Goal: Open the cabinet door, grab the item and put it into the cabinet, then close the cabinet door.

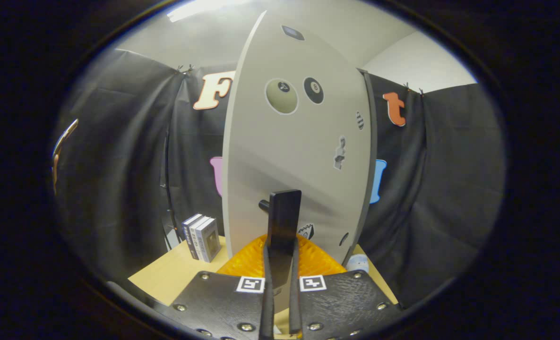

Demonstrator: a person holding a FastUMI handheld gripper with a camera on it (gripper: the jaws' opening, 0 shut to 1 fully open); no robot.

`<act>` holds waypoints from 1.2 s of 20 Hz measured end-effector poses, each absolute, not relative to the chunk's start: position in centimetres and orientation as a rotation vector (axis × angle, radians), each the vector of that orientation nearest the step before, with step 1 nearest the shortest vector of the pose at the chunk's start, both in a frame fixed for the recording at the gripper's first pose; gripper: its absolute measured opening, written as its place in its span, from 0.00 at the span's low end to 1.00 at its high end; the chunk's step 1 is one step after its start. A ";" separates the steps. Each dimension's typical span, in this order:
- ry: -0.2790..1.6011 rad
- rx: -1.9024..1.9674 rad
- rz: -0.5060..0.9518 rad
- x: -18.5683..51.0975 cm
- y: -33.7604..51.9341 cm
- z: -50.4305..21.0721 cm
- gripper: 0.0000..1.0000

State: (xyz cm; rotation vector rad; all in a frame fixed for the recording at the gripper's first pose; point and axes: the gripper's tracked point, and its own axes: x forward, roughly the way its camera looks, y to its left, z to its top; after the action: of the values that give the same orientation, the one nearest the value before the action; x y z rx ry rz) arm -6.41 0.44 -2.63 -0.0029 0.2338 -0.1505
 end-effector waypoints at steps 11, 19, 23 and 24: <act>0.254 0.033 -0.258 -9.3 -3.0 -2.5 0.12; 0.281 0.088 -0.347 -11.5 -4.9 -3.0 0.11; 0.293 0.100 -0.416 -12.9 -6.8 -3.1 0.11; 0.295 0.100 -0.430 -13.5 -7.6 -3.2 0.11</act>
State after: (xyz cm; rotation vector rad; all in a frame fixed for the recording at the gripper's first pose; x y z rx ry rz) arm -13.50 -7.56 -3.23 0.0999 0.2948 -0.4302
